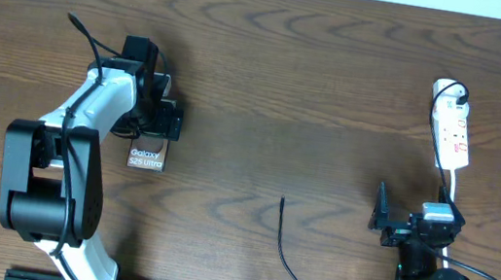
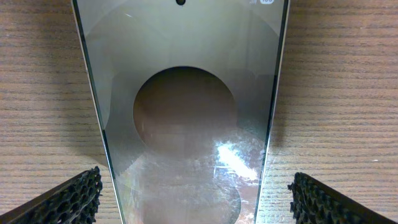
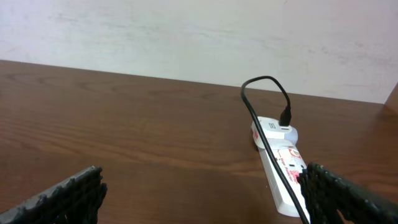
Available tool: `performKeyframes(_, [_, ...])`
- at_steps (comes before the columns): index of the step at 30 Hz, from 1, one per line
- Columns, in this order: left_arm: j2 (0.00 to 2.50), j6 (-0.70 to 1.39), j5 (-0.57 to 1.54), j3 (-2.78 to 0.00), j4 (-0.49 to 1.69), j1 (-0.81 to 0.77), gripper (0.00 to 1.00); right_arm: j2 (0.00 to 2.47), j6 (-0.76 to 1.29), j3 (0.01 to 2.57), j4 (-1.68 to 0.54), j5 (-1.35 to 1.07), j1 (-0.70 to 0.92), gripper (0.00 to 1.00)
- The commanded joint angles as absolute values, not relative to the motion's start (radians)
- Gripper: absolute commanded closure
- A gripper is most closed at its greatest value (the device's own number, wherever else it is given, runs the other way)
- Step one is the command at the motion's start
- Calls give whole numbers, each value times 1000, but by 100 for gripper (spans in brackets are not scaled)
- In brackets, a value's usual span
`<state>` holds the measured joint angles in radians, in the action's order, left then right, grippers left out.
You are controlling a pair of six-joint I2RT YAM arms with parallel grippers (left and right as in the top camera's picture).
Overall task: Plug charger to phone and switch on socket
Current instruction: 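Lower the left gripper onto the phone's top edge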
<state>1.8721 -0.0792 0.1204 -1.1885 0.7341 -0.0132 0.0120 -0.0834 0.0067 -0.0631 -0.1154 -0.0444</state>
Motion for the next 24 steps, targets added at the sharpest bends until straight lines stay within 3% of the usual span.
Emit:
performKeyframes(1, [1876, -85, 103, -1182, 742, -13, 4, 7, -72, 6, -67, -112, -38, 1])
performKeyframes(24, [1876, -86, 92, -1119, 697, -13, 5, 7, -72, 6, -67, -112, -38, 1])
